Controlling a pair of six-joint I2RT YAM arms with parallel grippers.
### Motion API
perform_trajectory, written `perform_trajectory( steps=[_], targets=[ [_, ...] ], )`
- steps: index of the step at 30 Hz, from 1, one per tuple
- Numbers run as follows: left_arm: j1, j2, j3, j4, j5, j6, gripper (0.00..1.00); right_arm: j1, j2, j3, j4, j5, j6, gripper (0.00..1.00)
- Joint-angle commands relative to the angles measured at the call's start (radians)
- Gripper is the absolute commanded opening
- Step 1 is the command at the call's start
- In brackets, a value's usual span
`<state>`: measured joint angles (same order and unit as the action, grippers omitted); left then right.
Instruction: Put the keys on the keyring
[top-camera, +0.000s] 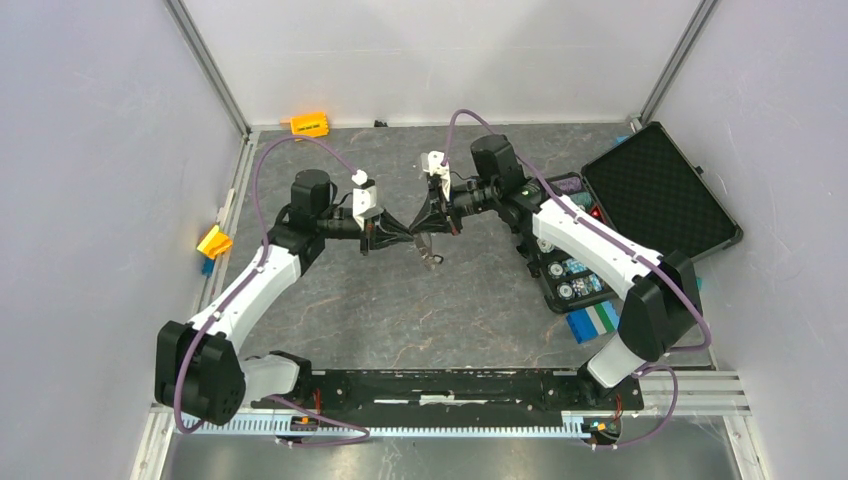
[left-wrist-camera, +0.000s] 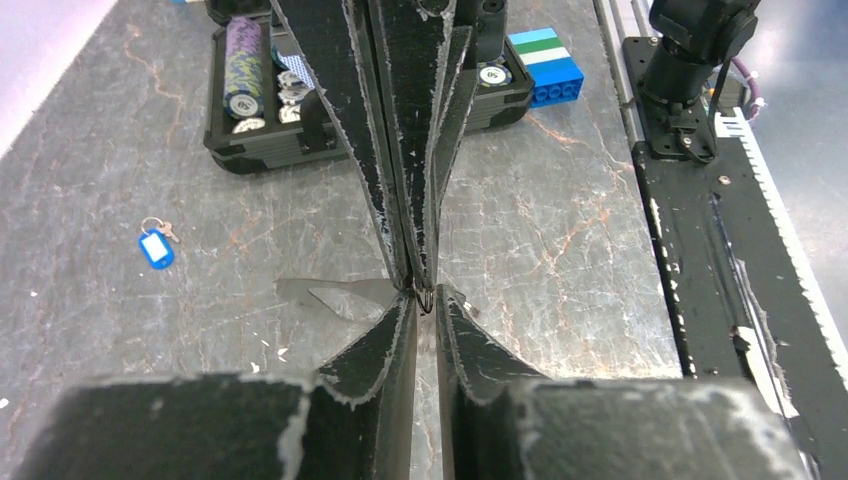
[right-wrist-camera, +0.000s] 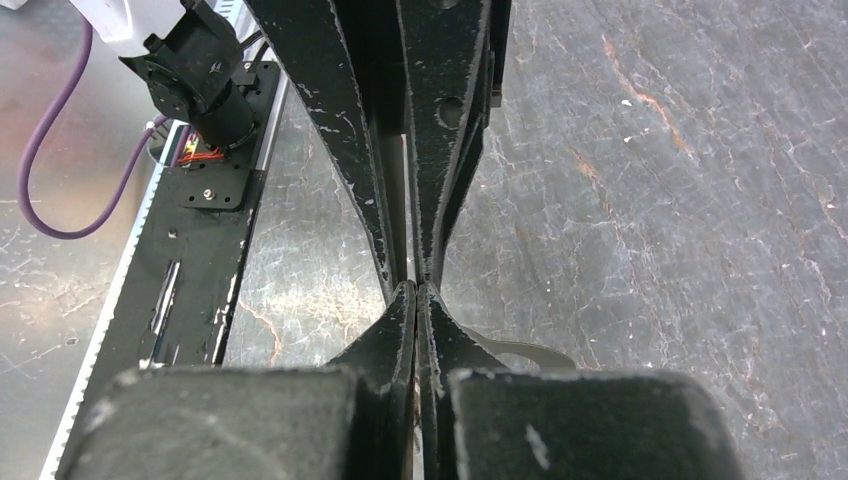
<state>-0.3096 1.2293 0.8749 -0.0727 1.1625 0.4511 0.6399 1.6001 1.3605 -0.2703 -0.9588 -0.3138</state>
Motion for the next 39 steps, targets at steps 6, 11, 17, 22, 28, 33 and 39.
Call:
perform_trajectory(
  steps=[6,11,17,22,28,33,39],
  targets=[
    [-0.012,-0.029,-0.029,0.160,-0.006,-0.063,0.02,-0.012,-0.039,-0.014,0.091,-0.044,0.048,0.00],
    [-0.011,-0.039,-0.013,0.123,-0.056,-0.097,0.02,-0.017,-0.044,-0.026,0.088,-0.027,0.044,0.00],
    [-0.032,-0.042,0.144,-0.275,-0.231,0.089,0.02,-0.023,-0.081,-0.024,-0.020,0.061,-0.080,0.50],
    [-0.080,-0.066,0.209,-0.450,-0.364,0.179,0.02,-0.023,-0.116,-0.047,-0.077,0.092,-0.165,0.53],
    [-0.118,-0.103,0.217,-0.497,-0.446,0.192,0.02,-0.018,-0.113,-0.080,-0.052,0.058,-0.163,0.47],
    [-0.156,-0.117,0.215,-0.507,-0.475,0.181,0.02,-0.001,-0.089,-0.074,-0.034,0.022,-0.148,0.43],
    [-0.181,-0.126,0.196,-0.498,-0.458,0.183,0.02,0.007,-0.047,-0.095,0.033,-0.072,-0.080,0.37]
  ],
)
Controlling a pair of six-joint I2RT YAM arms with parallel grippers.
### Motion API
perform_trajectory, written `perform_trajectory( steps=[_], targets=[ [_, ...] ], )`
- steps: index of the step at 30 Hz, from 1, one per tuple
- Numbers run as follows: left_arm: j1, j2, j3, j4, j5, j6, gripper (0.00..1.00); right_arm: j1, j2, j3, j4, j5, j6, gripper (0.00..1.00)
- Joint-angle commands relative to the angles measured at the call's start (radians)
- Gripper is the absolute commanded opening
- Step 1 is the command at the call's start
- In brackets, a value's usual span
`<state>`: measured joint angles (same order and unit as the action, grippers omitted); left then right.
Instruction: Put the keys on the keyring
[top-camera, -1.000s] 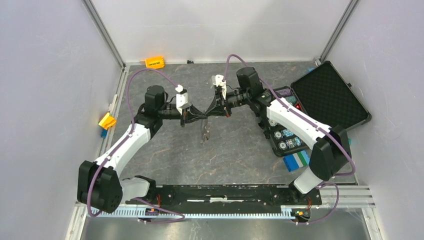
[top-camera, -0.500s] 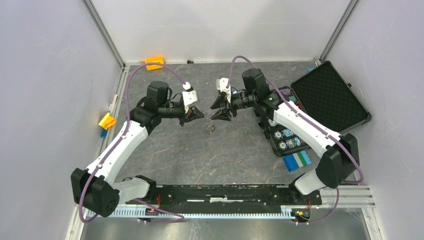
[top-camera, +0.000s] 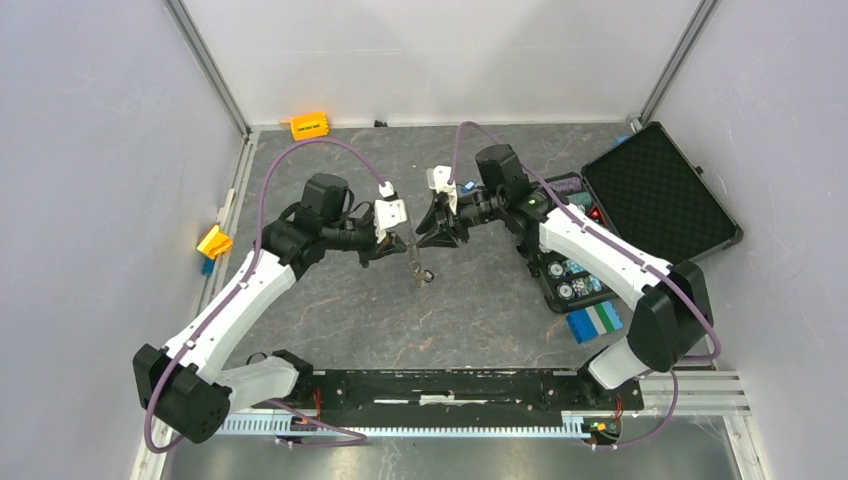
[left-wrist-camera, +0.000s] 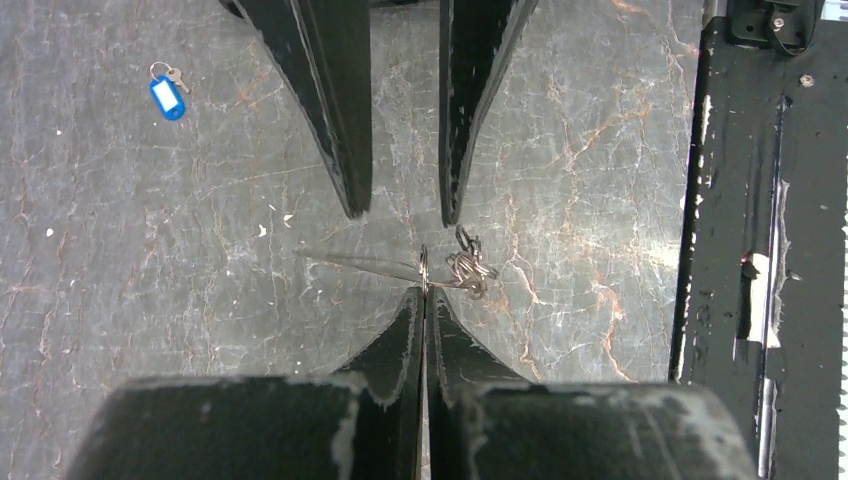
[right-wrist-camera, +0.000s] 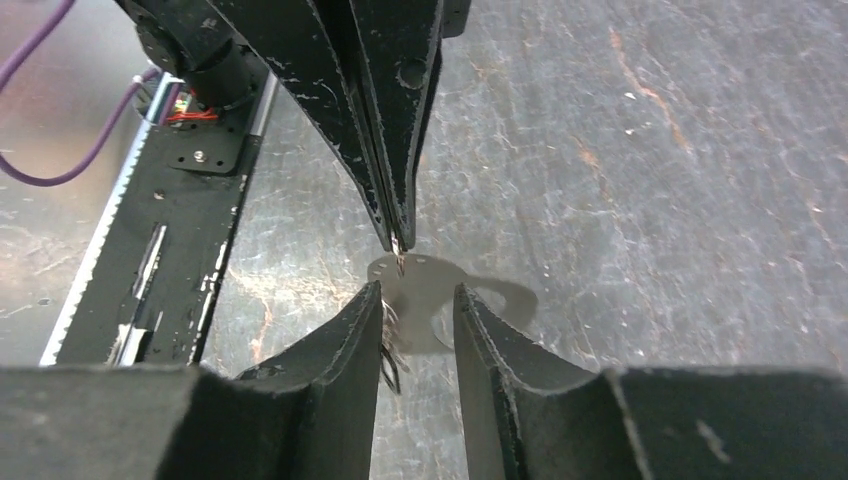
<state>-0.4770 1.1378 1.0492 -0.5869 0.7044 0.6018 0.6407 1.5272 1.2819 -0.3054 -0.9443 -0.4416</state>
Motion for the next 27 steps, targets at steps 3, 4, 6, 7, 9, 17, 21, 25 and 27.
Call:
perform_trajectory(
  steps=[3,4,6,7,9,17,21,25,27],
  targets=[
    [-0.014,-0.043,0.003,0.043,0.011,0.023,0.02,0.010,0.038,-0.032,0.093,-0.132,0.065,0.35],
    [-0.014,-0.049,-0.002,0.048,0.018,0.025,0.02,0.010,0.040,-0.037,0.098,-0.137,0.067,0.34],
    [-0.015,-0.051,-0.010,0.050,0.032,0.033,0.02,0.016,0.045,-0.043,0.101,-0.144,0.067,0.33],
    [-0.016,-0.051,-0.015,0.050,0.035,0.039,0.02,0.018,0.048,-0.045,0.103,-0.146,0.069,0.32],
    [-0.017,-0.049,-0.020,0.050,0.037,0.047,0.02,0.021,0.051,-0.046,0.106,-0.156,0.071,0.31],
    [-0.020,-0.049,-0.037,0.050,0.047,0.065,0.02,0.027,0.057,-0.035,0.109,-0.143,0.080,0.30],
    [-0.022,-0.048,-0.044,0.055,0.055,0.070,0.02,0.028,0.054,-0.035,0.109,-0.143,0.080,0.25],
    [-0.022,-0.046,-0.049,0.069,0.064,0.063,0.02,0.030,0.057,-0.037,0.114,-0.129,0.084,0.19],
    [-0.022,-0.043,-0.049,0.069,0.067,0.060,0.02,0.031,0.057,-0.040,0.120,-0.124,0.089,0.15]
  ],
)
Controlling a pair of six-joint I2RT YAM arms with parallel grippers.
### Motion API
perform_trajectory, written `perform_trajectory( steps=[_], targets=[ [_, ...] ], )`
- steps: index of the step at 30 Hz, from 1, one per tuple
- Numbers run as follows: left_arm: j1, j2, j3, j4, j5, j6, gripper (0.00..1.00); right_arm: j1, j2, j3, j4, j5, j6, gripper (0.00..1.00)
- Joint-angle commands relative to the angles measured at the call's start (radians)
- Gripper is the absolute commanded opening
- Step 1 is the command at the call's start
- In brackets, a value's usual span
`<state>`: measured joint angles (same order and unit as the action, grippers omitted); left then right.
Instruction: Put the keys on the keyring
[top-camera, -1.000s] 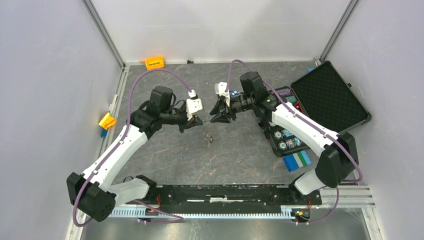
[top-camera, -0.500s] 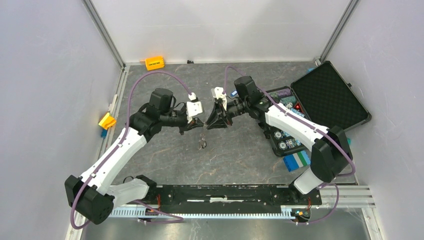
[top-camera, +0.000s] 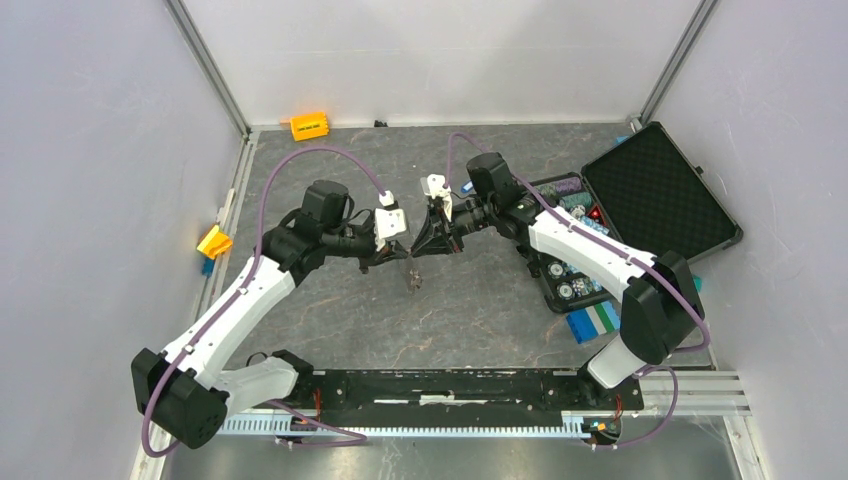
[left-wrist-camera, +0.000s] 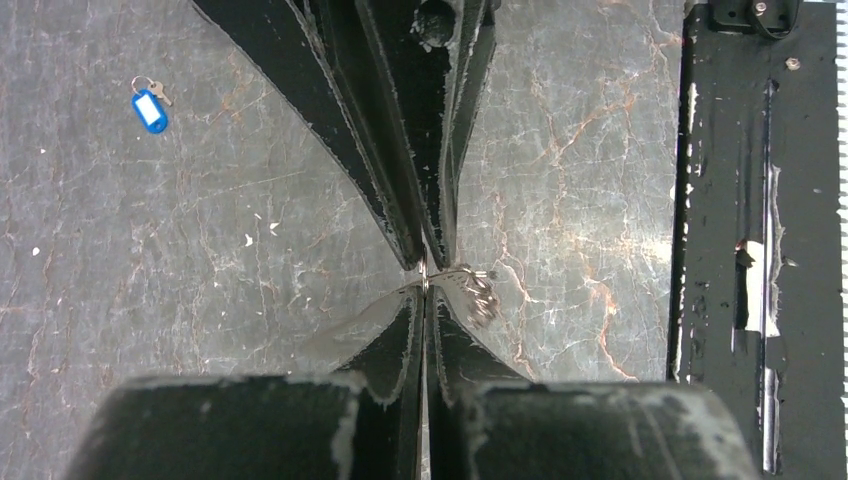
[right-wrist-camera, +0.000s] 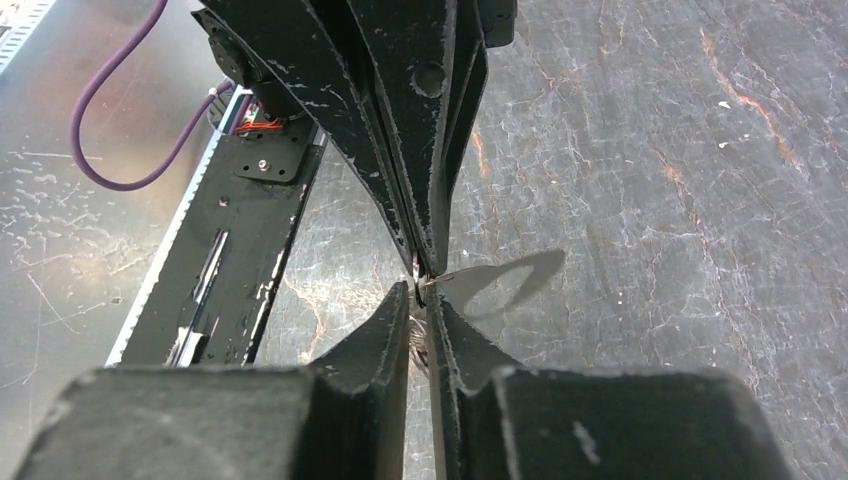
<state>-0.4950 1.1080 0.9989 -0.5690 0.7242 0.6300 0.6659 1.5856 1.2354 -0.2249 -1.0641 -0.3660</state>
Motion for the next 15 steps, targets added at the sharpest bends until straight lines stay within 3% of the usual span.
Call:
perform_trajectory(
  steps=[1,5,8,15],
  targets=[
    [-0.004,-0.014,0.001,0.052,0.049,0.031,0.02,0.006,-0.001,0.004,0.046,-0.001,0.018,0.13],
    [-0.004,-0.019,-0.003,0.055,0.053,0.028,0.02,0.007,-0.003,-0.005,0.061,0.020,0.029,0.00],
    [-0.002,-0.028,-0.018,0.094,0.070,-0.004,0.02,0.007,-0.009,-0.016,0.076,0.035,0.029,0.00],
    [0.032,-0.030,-0.046,0.141,0.148,-0.004,0.19,0.002,-0.036,-0.026,0.092,0.004,0.030,0.00]
  ],
)
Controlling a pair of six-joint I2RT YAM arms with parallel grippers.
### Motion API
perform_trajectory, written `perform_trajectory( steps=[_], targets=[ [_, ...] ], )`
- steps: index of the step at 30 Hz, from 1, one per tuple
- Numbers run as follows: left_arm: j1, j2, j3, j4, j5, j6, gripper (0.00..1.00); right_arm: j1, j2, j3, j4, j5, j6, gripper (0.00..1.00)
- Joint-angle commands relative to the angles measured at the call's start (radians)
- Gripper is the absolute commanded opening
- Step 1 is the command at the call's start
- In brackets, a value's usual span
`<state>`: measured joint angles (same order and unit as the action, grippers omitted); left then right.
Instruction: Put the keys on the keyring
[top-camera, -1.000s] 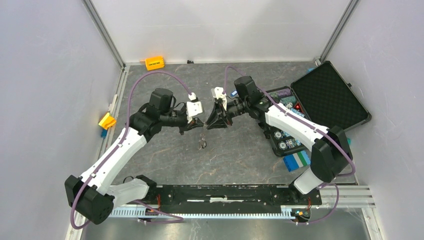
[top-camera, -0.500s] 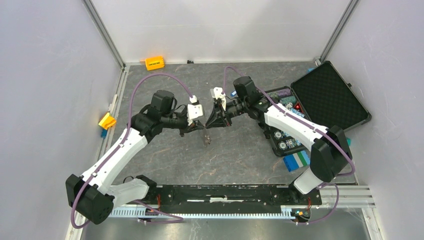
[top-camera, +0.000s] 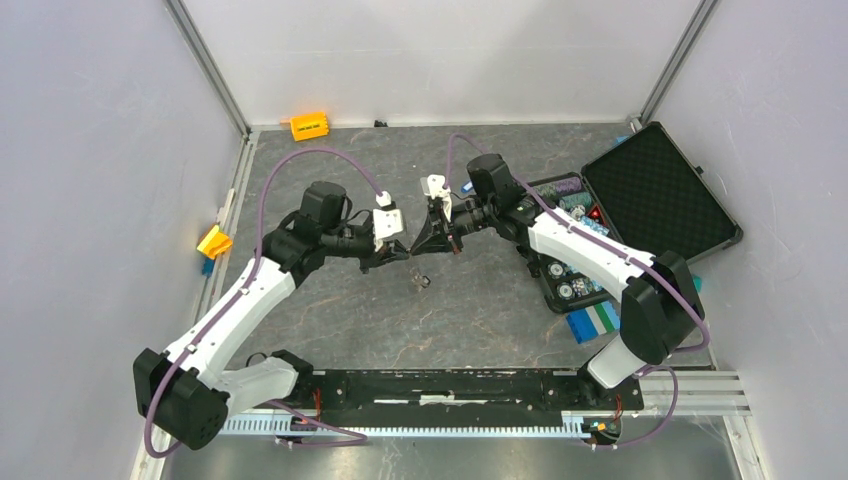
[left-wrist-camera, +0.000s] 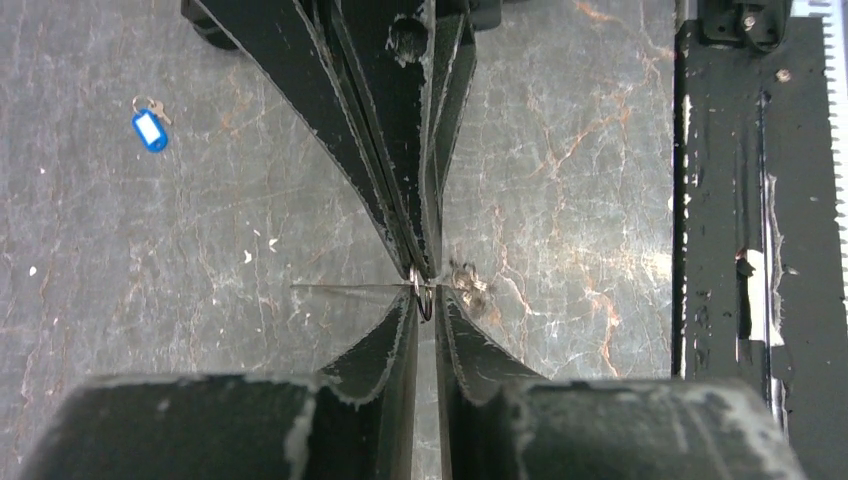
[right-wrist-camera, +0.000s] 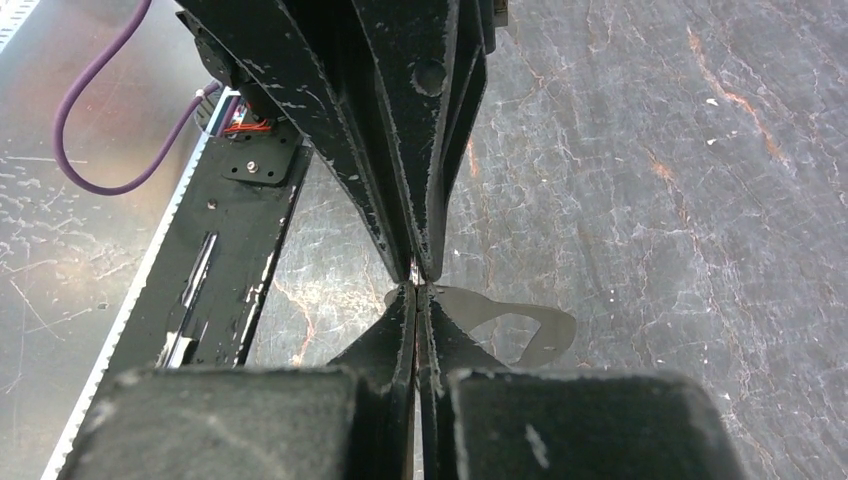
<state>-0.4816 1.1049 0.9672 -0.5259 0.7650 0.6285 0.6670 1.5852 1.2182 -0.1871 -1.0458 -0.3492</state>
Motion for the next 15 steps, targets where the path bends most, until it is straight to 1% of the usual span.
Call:
perform_trajectory(
  steps=[1,6,11,15],
  targets=[
    [0.024,-0.028,-0.027,0.119,0.128,-0.009,0.21,0.000,-0.040,-0.016,0.062,-0.016,0.017,0.00],
    [0.057,-0.031,-0.072,0.215,0.180,-0.040,0.30,-0.016,-0.069,-0.063,0.122,-0.032,0.055,0.00],
    [0.105,-0.029,-0.097,0.248,0.276,-0.026,0.38,-0.033,-0.102,-0.097,0.179,-0.048,0.095,0.00],
    [0.117,-0.028,-0.129,0.318,0.313,-0.054,0.41,-0.038,-0.124,-0.125,0.228,-0.056,0.122,0.00]
  ],
)
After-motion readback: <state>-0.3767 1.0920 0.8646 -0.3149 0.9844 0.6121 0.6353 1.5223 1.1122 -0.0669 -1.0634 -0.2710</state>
